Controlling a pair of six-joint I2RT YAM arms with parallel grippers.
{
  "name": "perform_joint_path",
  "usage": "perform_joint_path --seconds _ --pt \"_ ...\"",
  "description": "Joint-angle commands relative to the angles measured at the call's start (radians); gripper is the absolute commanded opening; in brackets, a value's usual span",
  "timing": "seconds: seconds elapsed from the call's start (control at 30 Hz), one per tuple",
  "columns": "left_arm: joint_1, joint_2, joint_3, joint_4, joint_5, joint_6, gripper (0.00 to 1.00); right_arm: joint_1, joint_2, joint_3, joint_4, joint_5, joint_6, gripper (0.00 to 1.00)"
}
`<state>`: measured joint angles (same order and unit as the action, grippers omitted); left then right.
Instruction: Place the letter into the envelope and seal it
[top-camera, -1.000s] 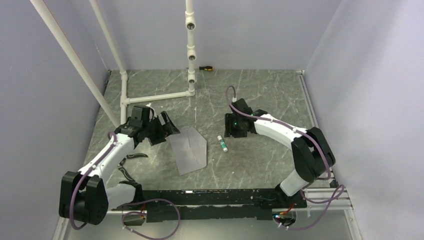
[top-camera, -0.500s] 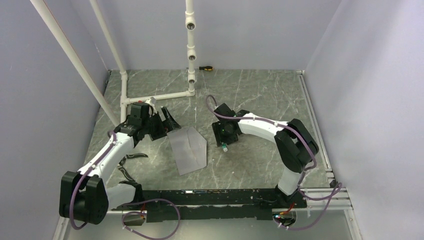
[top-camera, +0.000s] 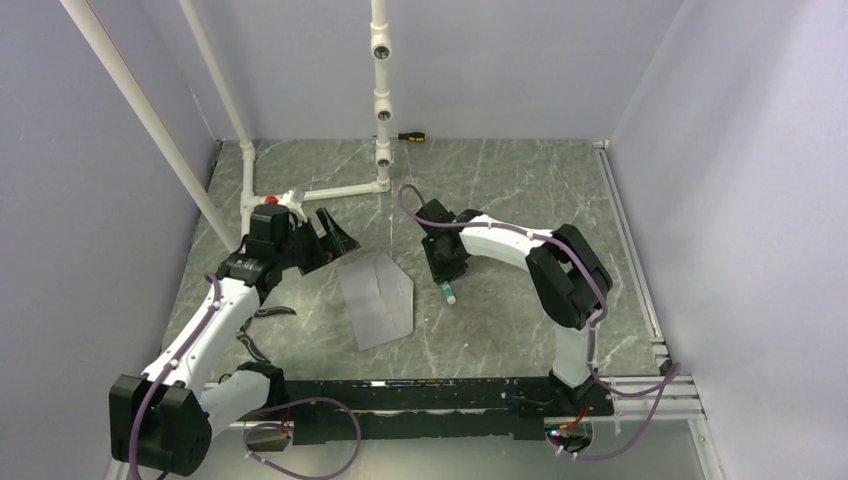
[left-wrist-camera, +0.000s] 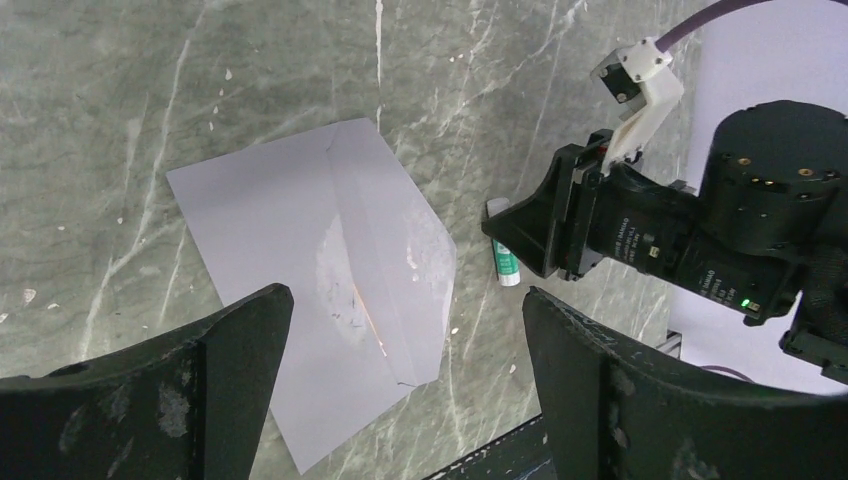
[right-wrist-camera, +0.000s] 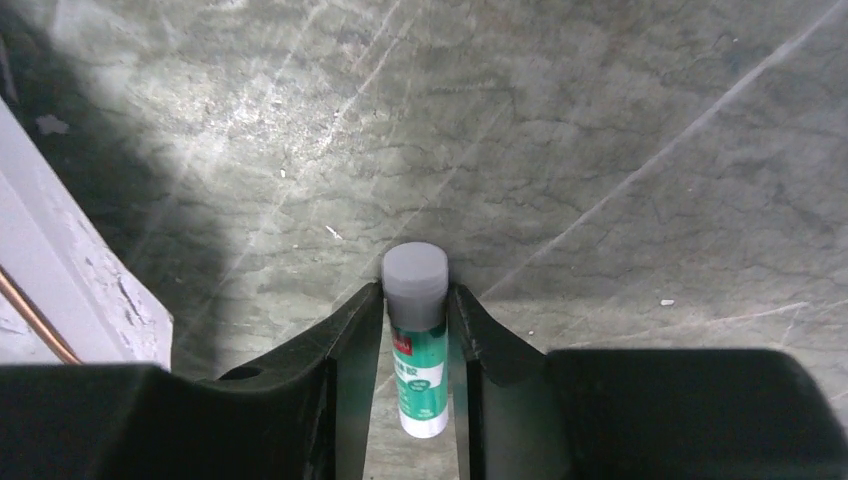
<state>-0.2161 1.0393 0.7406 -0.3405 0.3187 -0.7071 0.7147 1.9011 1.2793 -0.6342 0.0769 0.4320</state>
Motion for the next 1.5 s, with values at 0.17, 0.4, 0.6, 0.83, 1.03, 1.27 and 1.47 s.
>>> perform_joint_path --seconds 0.17,0.4,0.6,0.83,1.03,1.27,1.47 --pt "0.002 0.025 0.006 0.127 0.244 -0.050 0.87 0.004 -0.054 -0.015 0.056 0.034 0.031 0.17" --pt "-0.008 0.025 0.015 0.269 0.423 -0.087 0.87 -0.095 -0.378 -0.161 0.344 -0.211 0.210 0.12" --pt "-0.110 0.076 0.093 0.443 0.471 -0.165 0.88 -0.147 -0.538 -0.213 0.641 -0.379 0.498 0.12" --pt "-0.218 0.193 0.237 0.496 0.456 -0.185 0.81 -0.146 -0.581 -0.194 0.821 -0.465 0.663 0.12" --pt "-0.222 0.238 0.187 0.722 0.484 -0.339 0.60 -0.146 -0.589 -0.209 0.903 -0.552 0.763 0.12" --pt "-0.232 0.263 0.162 0.858 0.488 -0.442 0.50 -0.145 -0.606 -0.226 0.908 -0.576 0.769 0.12" --pt "-0.250 0.313 0.131 0.976 0.588 -0.506 0.07 -0.144 -0.622 -0.253 0.893 -0.580 0.741 0.13"
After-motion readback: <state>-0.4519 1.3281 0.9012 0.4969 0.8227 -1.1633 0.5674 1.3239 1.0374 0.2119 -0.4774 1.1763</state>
